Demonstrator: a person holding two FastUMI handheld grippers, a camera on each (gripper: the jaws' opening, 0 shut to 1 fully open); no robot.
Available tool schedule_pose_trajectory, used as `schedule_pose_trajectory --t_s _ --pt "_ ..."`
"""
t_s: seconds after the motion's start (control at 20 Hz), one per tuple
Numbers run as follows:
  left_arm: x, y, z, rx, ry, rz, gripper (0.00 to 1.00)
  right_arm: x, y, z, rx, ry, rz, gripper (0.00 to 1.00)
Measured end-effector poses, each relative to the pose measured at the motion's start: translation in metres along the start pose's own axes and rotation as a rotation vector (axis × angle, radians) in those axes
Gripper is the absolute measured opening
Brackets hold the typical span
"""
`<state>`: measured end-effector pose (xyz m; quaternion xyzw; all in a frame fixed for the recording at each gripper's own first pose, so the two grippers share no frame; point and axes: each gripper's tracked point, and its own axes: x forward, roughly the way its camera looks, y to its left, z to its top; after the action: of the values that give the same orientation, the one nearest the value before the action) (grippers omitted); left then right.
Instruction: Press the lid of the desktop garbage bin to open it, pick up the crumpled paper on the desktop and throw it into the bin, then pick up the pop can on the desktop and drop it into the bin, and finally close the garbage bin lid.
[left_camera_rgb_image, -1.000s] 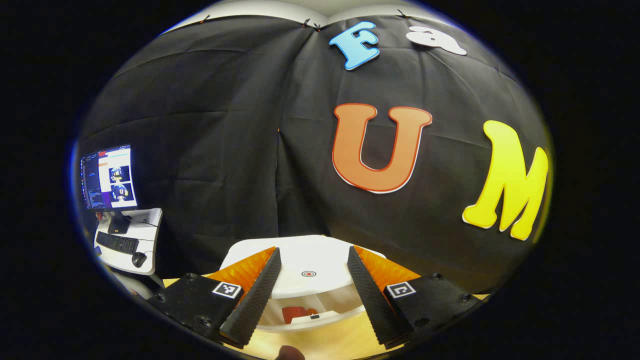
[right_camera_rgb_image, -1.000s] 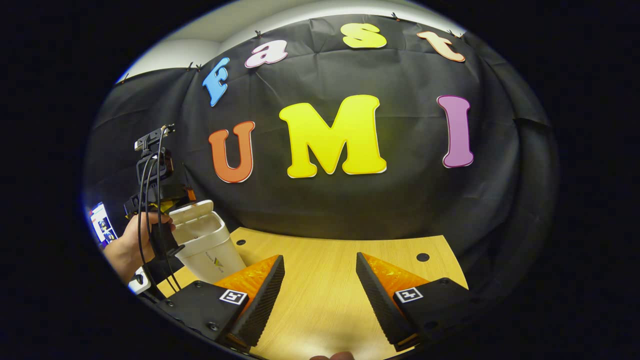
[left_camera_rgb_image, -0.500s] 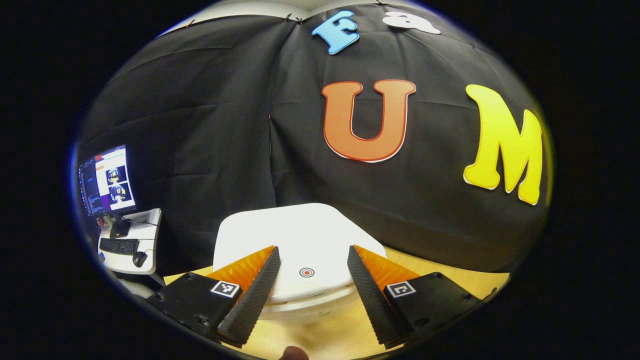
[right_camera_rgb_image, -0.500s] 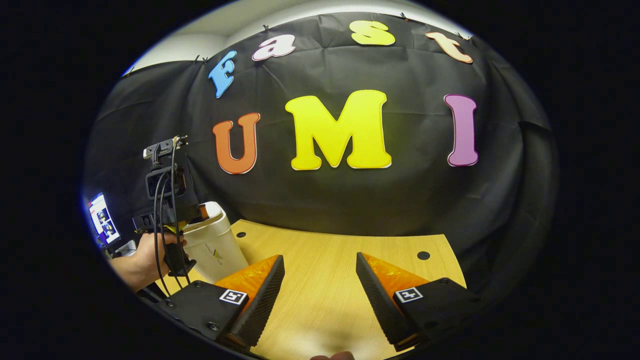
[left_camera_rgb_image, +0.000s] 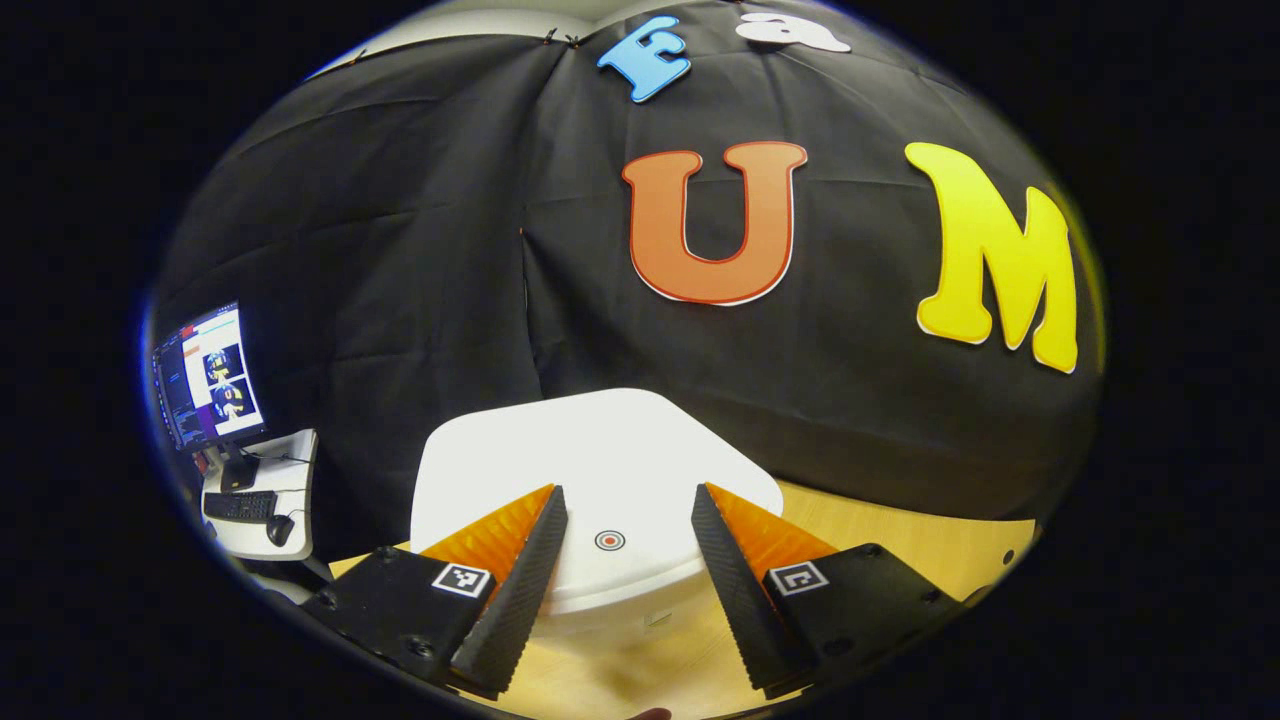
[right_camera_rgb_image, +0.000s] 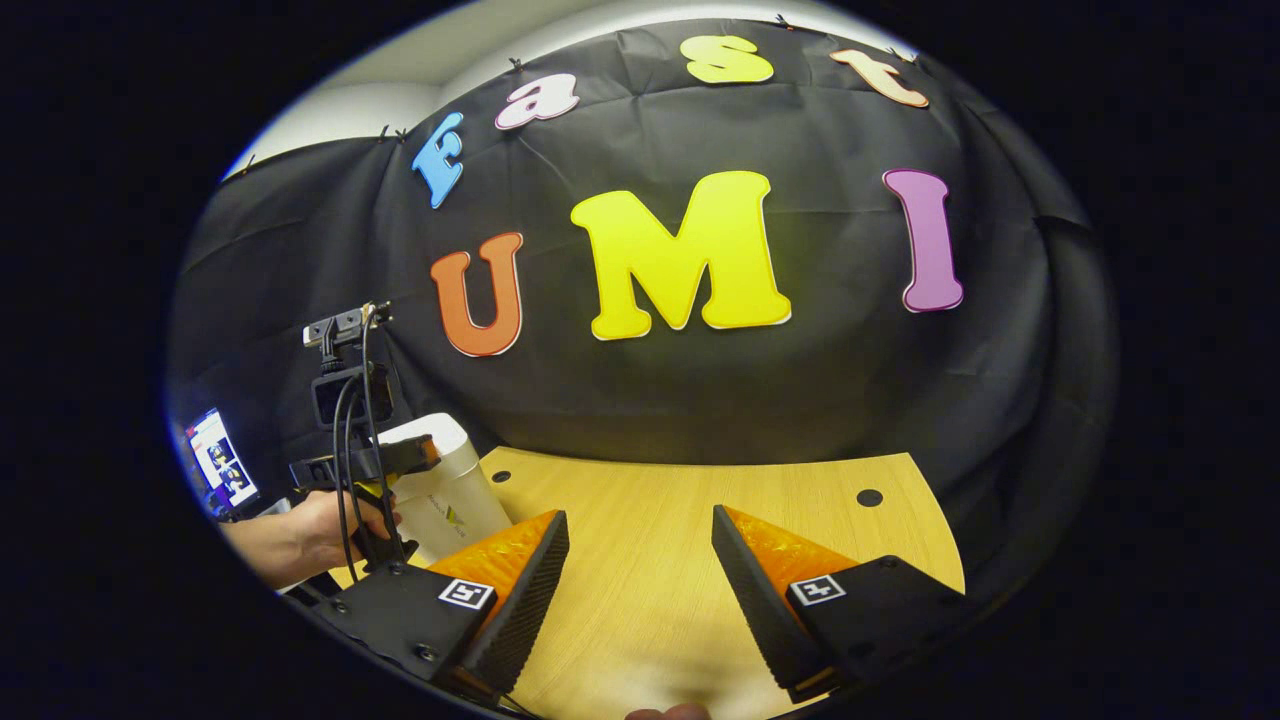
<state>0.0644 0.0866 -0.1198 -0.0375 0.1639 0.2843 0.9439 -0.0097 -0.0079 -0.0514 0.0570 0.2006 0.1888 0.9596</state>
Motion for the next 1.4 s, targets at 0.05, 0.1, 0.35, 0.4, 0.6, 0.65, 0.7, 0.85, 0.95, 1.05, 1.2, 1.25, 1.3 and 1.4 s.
schedule_pose_trajectory --t_s 0.05,0.1,0.35,0.4,0.6,0.65,0.7,0.85,0.95,1.05,1.2,1.25,1.3,1.4 --pt "0.0 0.0 -0.001 0.0 -0.005 -0.003 0.86 0.0 0.0 0.003 -0.007 -0.009 -0.001 0.91" --pt "0.0 -0.001 0.003 0.006 -0.015 -0.007 0.85 0.002 -0.001 0.006 -0.014 -0.019 -0.005 0.92" --pt "-0.002 -0.006 0.011 0.082 -0.092 -0.033 0.84 0.008 -0.003 0.016 -0.049 -0.078 -0.043 0.92" --pt "-0.001 -0.005 0.01 0.09 -0.099 -0.045 0.84 0.009 -0.004 0.018 -0.053 -0.087 -0.055 0.92" --pt "-0.004 -0.01 0.01 0.074 -0.099 -0.145 0.86 0.013 -0.002 0.023 -0.07 -0.133 -0.096 0.92" --pt "-0.006 -0.016 0.012 0.082 -0.101 -0.179 0.89 0.013 -0.001 0.025 -0.077 -0.146 -0.107 0.92" --pt "-0.012 -0.019 0.016 0.095 -0.107 -0.202 0.9 0.015 -0.001 0.029 -0.081 -0.163 -0.115 0.92" --pt "-0.04 -0.033 0.04 0.131 -0.173 -0.303 0.9 0.013 0.002 0.043 -0.083 -0.216 -0.15 0.92" --pt "-0.067 -0.051 0.054 0.126 -0.221 -0.407 0.89 0.012 0.009 0.055 -0.083 -0.249 -0.164 0.92" --pt "-0.097 -0.068 0.067 0.117 -0.253 -0.514 0.89 0.006 0.015 0.068 -0.091 -0.287 -0.18 0.92" --pt "-0.14 -0.088 0.068 0.081 -0.238 -0.644 0.89 -0.003 0.022 0.08 -0.11 -0.332 -0.206 0.9" --pt "-0.152 -0.089 0.071 0.082 -0.247 -0.668 0.9 -0.006 0.023 0.082 -0.112 -0.344 -0.215 0.92" --pt "-0.162 -0.089 0.075 0.087 -0.264 -0.686 0.9 -0.011 0.023 0.084 -0.108 -0.354 -0.228 0.9" --pt "-0.178 -0.09 0.084 0.095 -0.306 -0.712 0.89 -0.017 0.023 0.087 -0.1 -0.372 -0.245 0.92"
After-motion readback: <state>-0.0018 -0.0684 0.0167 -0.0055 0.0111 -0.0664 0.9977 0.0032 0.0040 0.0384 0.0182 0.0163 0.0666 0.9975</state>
